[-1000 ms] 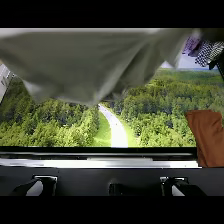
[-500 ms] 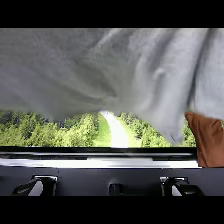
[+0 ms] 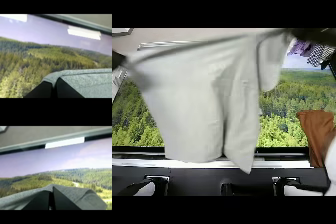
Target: Fold the clothes and pants, and hang the long-sleeved shirts on hangers.
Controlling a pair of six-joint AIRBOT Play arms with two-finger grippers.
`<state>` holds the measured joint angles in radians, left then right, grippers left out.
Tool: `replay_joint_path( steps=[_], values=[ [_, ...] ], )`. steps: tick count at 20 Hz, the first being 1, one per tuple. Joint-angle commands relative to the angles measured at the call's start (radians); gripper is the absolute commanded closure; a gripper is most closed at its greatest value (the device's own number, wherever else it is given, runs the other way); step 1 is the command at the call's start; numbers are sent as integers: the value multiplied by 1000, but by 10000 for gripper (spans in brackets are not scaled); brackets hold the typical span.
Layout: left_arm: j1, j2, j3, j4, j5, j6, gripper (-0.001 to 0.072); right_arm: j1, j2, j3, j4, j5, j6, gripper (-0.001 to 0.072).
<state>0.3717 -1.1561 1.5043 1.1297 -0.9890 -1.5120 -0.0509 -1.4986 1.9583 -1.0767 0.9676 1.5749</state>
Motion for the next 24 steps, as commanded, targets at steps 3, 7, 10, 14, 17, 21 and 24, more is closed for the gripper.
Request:
replay_joint_path(
  steps=[3, 7, 10, 14, 17, 21, 24],
  values=[
    [-99, -379, -95, -3, 222, 35, 693, 25, -381, 0, 104, -3, 12, 681],
    [-143, -522, -95, -3, 303, 35, 693, 89, -529, 0, 100, -6, 19, 680],
    [-157, -563, -95, -3, 298, 31, 690, 120, -569, 0, 83, 3, 19, 627],
    [-112, -537, -50, -3, 179, -41, 426, 88, -531, 1, 61, 126, 14, 357],
    [-22, -466, -5, -3, -5, 13, 370, -7, -441, 0, 46, 331, -94, 294],
    [113, -324, -58, -3, -223, 74, 370, -151, -302, -103, 38, 594, -198, 295],
    [196, -184, -254, -41, -259, 54, 370, -215, -127, -463, 114, 543, -248, 295]
  ],
)
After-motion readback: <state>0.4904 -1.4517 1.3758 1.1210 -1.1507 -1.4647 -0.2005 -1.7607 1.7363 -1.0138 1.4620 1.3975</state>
